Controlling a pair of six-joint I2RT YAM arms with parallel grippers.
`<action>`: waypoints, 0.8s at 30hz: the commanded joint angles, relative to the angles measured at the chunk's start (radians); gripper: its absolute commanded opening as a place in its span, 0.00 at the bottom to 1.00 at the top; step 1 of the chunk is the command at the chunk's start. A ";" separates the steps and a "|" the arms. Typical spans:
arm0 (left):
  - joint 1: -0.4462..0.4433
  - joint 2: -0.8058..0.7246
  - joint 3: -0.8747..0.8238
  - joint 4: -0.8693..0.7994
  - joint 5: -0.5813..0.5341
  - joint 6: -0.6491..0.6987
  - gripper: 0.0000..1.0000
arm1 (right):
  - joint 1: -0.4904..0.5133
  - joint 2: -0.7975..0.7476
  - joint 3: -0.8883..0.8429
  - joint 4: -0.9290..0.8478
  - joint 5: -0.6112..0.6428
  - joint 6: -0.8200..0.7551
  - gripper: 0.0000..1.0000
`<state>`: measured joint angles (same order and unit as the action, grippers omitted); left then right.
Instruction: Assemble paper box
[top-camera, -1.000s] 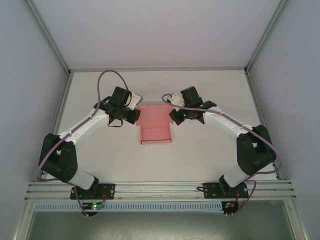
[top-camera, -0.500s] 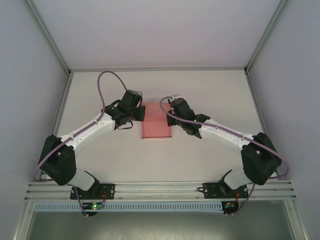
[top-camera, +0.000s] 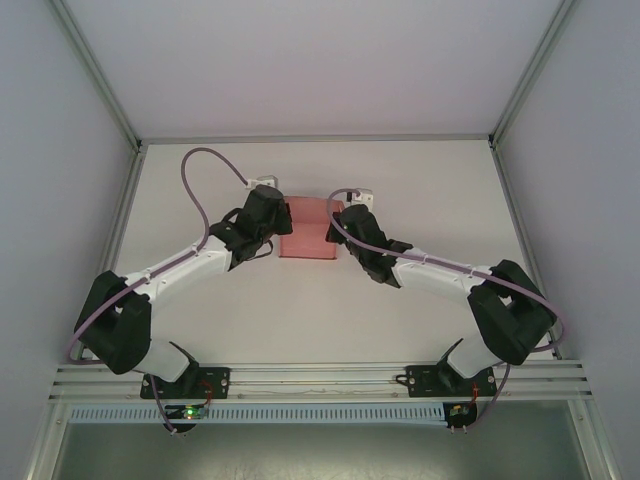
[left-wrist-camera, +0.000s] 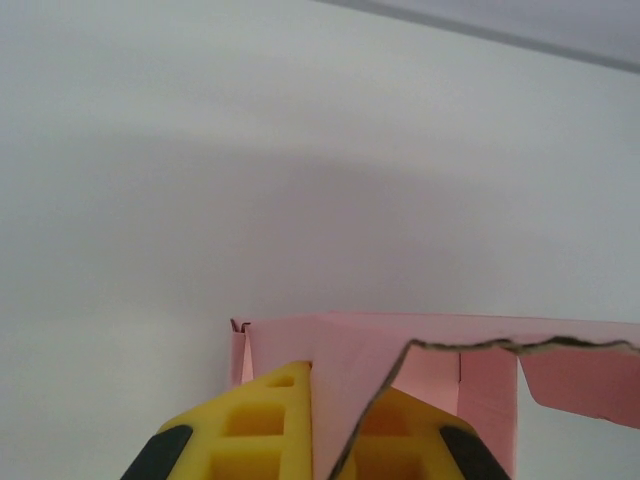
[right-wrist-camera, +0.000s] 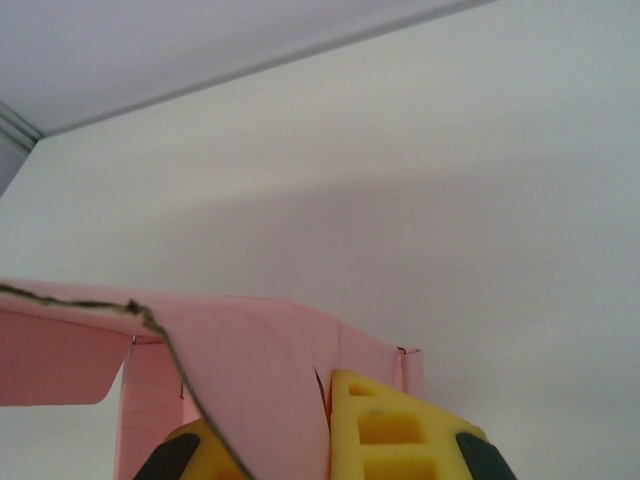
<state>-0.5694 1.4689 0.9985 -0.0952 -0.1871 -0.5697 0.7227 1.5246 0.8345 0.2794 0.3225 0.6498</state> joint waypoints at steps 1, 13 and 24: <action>-0.027 -0.014 -0.040 0.113 0.027 0.027 0.00 | 0.024 0.008 -0.007 0.136 0.008 0.007 0.01; -0.029 -0.013 -0.197 0.286 0.092 0.089 0.00 | 0.043 0.055 -0.127 0.310 -0.007 -0.131 0.03; -0.054 -0.033 -0.399 0.466 0.124 0.088 0.01 | 0.151 0.100 -0.270 0.508 0.134 -0.208 0.03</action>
<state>-0.5758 1.4349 0.6548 0.3397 -0.1432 -0.4892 0.8238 1.6024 0.6052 0.6575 0.4648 0.4759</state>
